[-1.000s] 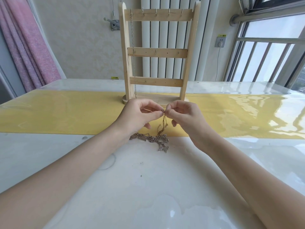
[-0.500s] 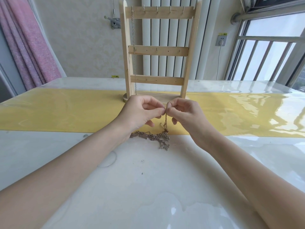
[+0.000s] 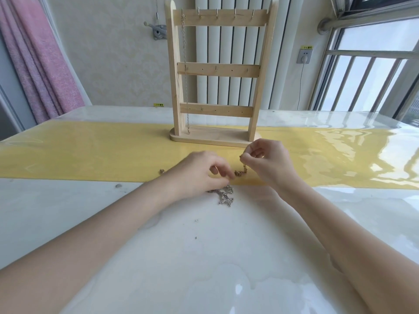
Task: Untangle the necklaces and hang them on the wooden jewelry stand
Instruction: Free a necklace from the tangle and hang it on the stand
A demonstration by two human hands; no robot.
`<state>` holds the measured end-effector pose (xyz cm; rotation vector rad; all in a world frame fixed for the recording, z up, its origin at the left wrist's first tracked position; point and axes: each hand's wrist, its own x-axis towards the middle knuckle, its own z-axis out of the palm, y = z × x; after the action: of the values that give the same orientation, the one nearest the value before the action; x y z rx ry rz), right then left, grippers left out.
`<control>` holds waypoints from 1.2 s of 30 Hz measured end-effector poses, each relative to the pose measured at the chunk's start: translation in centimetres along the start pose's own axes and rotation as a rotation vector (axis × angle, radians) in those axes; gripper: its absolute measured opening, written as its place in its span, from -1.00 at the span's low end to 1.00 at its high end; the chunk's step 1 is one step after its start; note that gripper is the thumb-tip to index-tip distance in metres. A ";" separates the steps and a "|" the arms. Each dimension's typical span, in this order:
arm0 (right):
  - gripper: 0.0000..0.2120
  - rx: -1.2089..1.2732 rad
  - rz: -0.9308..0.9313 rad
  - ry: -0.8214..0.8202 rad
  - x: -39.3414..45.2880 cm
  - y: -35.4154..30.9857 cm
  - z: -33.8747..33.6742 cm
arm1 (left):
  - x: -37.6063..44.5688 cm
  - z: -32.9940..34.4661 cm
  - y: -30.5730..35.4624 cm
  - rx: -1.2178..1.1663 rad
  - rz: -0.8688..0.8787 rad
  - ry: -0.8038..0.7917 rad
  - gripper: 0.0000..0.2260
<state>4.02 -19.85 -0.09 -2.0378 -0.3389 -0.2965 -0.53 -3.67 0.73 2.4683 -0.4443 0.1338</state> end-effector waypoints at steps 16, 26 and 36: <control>-0.90 -0.364 -0.131 -0.193 -0.2 0.5 0.4 | 0.3 -1.6 -0.1 -0.736 -0.217 0.130 -0.94; -0.90 0.472 0.033 -0.373 -0.8 -1.1 0.2 | 0.5 -1.3 -0.3 -0.841 -0.266 0.211 -0.97; -0.78 0.726 0.361 -0.375 -0.9 -1.7 1.0 | 0.5 -0.9 0.3 -0.722 -0.272 0.128 -0.91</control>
<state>2.61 -18.25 0.55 -1.3817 -0.2490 0.3930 -0.13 -3.55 1.72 1.7706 -0.0690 0.0109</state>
